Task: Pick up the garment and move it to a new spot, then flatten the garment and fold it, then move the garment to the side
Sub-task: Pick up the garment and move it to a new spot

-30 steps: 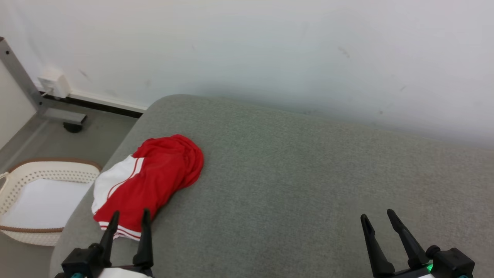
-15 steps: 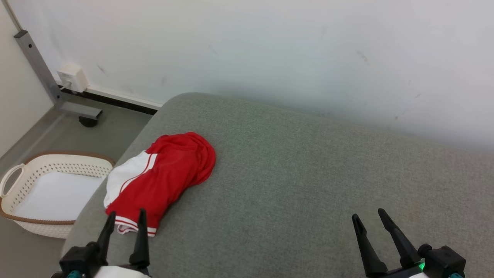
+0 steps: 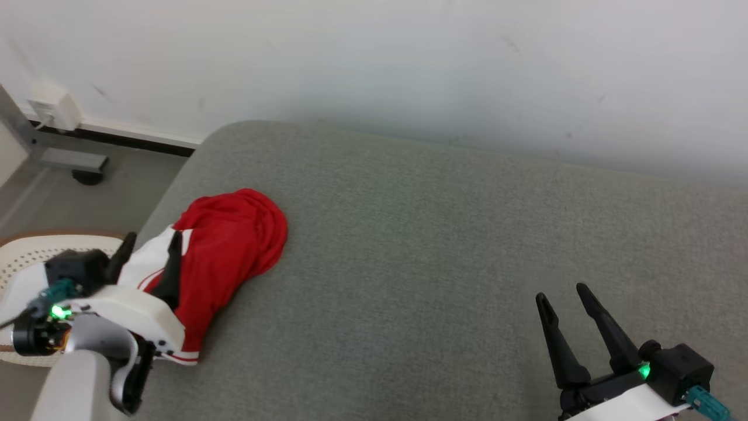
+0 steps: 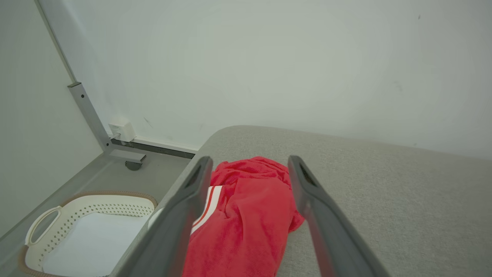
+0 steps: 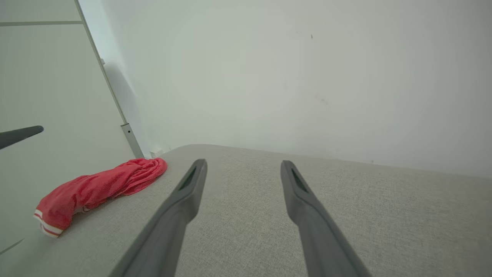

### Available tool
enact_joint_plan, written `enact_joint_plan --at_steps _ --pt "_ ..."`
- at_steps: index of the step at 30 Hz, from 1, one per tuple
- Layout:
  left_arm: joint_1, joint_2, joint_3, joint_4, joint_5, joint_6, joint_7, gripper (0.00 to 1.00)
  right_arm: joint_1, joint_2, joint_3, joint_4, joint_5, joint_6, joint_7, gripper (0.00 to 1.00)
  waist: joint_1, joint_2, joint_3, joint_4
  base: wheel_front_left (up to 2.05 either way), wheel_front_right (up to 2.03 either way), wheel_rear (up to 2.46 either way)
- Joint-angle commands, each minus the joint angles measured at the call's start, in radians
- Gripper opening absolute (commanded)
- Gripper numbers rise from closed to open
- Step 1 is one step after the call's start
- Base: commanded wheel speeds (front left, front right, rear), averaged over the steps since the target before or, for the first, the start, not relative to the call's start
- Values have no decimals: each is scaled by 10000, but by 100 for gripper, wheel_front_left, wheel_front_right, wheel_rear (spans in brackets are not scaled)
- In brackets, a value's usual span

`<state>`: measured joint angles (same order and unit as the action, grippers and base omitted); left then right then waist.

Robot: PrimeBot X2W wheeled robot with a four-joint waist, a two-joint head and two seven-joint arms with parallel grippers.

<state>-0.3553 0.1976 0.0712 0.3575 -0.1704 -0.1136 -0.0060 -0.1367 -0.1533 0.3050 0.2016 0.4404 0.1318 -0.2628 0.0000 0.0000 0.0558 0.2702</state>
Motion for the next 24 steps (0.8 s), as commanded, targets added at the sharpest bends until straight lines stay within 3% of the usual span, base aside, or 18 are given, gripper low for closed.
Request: enact_joint_plan --at_steps 1,12,15,22,23,24 --pt "-382 202 156 364 -205 17 250 100 -226 -99 -38 -39 -19 -21 -24 100 0 0 519 -561 0 0 0" --pt "-2170 1042 1310 3725 -1521 98 1591 100 -896 -146 -125 -133 -5 -19 -24 100 0 0 1648 -2067 0 0 0" --pt "-2636 1419 1344 4713 -1631 59 1988 100 -1100 -137 -62 -176 -16 -21 -24 100 0 0 1911 -2306 0 0 0" --pt "-3026 1487 968 6612 -1580 80 3535 100 -1319 -59 -33 -153 -42 -21 -24 100 0 0 2272 -2552 0 0 0" --pt "-3038 1466 936 6770 -1599 69 3606 96 -1320 -44 -43 -144 -48 -21 -24 100 0 0 2294 -2557 0 0 0" --pt "-3071 1432 898 6900 -1619 53 3653 67 -1332 -27 -55 -137 -46 -21 -24 100 0 0 2312 -2558 0 0 0"
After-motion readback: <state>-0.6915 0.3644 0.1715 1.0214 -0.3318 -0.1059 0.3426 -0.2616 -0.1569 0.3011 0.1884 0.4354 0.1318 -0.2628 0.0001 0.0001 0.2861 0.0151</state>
